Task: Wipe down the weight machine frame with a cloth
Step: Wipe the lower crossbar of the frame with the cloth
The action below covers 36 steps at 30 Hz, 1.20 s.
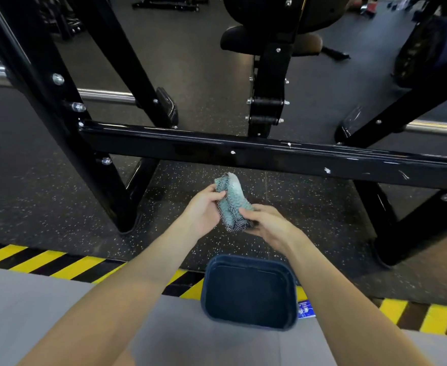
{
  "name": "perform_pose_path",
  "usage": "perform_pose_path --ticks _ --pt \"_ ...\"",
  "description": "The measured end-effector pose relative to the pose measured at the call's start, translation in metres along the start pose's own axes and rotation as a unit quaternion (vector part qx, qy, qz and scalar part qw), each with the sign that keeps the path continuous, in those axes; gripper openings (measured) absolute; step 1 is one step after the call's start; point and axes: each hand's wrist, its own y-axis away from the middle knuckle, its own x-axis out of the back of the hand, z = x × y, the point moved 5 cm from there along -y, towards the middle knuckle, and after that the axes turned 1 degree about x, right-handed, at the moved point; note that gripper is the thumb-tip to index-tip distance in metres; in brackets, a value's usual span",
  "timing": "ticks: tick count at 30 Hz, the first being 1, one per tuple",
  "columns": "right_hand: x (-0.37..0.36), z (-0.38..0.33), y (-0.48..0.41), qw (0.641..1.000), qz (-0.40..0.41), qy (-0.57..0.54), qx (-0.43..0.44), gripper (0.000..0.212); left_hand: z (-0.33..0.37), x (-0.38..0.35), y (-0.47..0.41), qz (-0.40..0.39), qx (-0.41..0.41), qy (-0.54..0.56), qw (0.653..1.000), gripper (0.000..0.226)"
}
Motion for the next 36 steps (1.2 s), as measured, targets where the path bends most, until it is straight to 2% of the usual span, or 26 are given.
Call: perform_pose_path --ticks 3,6,9,12,17,19,21,23,25,28,30,34,36 --pt "0.006 -0.009 0.004 0.999 0.043 -0.008 0.014 0.019 -0.004 0.008 -0.002 0.008 -0.023 0.025 0.999 0.04" --pt "0.011 -0.008 0.006 0.996 0.079 -0.001 0.027 0.023 -0.005 0.009 0.003 0.005 -0.017 0.0 1.0 0.033" --pt "0.017 -0.004 0.006 0.992 0.12 0.002 0.049 0.03 -0.006 0.008 0.009 -0.027 0.014 -0.055 0.998 0.05" --pt "0.018 -0.001 0.007 0.993 0.116 0.003 0.035 0.032 -0.006 0.013 0.014 -0.047 0.051 -0.1 0.993 0.057" --pt "0.014 0.0 0.004 0.989 0.13 -0.052 0.042 0.034 -0.005 0.028 0.018 -0.04 0.081 -0.151 0.984 0.053" --pt "0.01 -0.001 0.001 0.988 0.118 -0.091 0.051 0.037 -0.006 0.037 0.018 -0.006 0.094 -0.145 0.985 0.052" --pt "0.005 -0.002 -0.001 0.987 0.095 -0.119 0.052 0.039 -0.01 0.041 0.017 0.004 0.113 -0.105 0.988 0.064" --pt "0.001 -0.001 -0.003 0.989 0.072 -0.12 0.049 0.038 -0.015 0.041 0.017 -0.003 0.135 -0.074 0.988 0.059" --pt "-0.002 0.0 -0.004 0.993 0.054 -0.092 0.045 0.037 -0.02 0.036 0.018 -0.018 0.163 -0.097 0.982 0.044" --pt "-0.005 0.0 -0.005 0.996 0.051 -0.06 0.048 0.038 -0.025 0.023 0.02 -0.053 0.18 -0.194 0.963 0.05" --pt "-0.007 0.0 -0.006 0.995 0.043 -0.077 0.04 0.04 -0.025 0.018 0.023 -0.043 0.182 -0.245 0.951 0.048" --pt "-0.014 -0.006 -0.001 0.991 -0.004 -0.133 0.016 0.037 -0.023 0.018 0.024 -0.025 0.179 -0.235 0.955 0.041" --pt "-0.016 -0.014 0.0 0.993 0.016 -0.106 0.047 0.037 -0.021 0.019 0.022 -0.016 0.153 -0.218 0.964 0.034"
